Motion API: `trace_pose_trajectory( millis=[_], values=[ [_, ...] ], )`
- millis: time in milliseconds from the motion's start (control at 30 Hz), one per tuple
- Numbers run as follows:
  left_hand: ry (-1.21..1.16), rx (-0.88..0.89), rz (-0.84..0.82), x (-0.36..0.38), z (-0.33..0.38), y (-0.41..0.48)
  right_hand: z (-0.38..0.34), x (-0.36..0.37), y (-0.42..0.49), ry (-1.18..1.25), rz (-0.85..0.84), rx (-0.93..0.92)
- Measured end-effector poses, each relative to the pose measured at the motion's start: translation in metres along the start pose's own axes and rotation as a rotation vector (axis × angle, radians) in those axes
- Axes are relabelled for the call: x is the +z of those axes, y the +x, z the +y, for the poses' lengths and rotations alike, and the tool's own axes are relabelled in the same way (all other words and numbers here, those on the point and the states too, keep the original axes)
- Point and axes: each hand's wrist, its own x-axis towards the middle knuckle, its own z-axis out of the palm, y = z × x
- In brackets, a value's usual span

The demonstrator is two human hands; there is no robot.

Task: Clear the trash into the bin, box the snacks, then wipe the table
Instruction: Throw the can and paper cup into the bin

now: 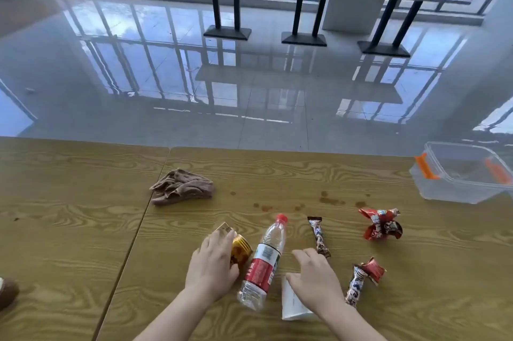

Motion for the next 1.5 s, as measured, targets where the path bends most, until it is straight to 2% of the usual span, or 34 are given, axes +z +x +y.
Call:
trace_pose_trajectory(
  millis=[33,200,367,633,967,1167,1500],
  values=[
    [-0.008,-0.011,-0.045,0.0,0.0,0.0,0.002,0.003,-0.002,-0.011,-0.032,0.03],
    [0.069,0.001,-0.062,0.015,0.001,-0.002,0.007,0.016,-0.009,-0.038,-0.128,0.157],
    [-0.004,0.003,-0.037,0.018,0.002,-0.003,0.005,0.016,-0.012,0.025,-0.183,0.237],
    [-0.033,-0.044,0.028,0.007,0.001,-0.011,0.008,0.0,-0.017,0.091,-0.088,0.28],
    [-0.115,-0.015,0.16,-0.009,0.035,-0.022,0.021,-0.016,-0.034,0.198,0.056,0.194],
    [-0.186,0.124,0.196,-0.017,0.073,-0.024,0.034,-0.029,-0.057,0.213,0.16,0.226],
    [-0.194,0.538,0.022,0.003,0.129,-0.033,0.047,-0.02,-0.153,0.287,0.4,0.594]
  ],
)
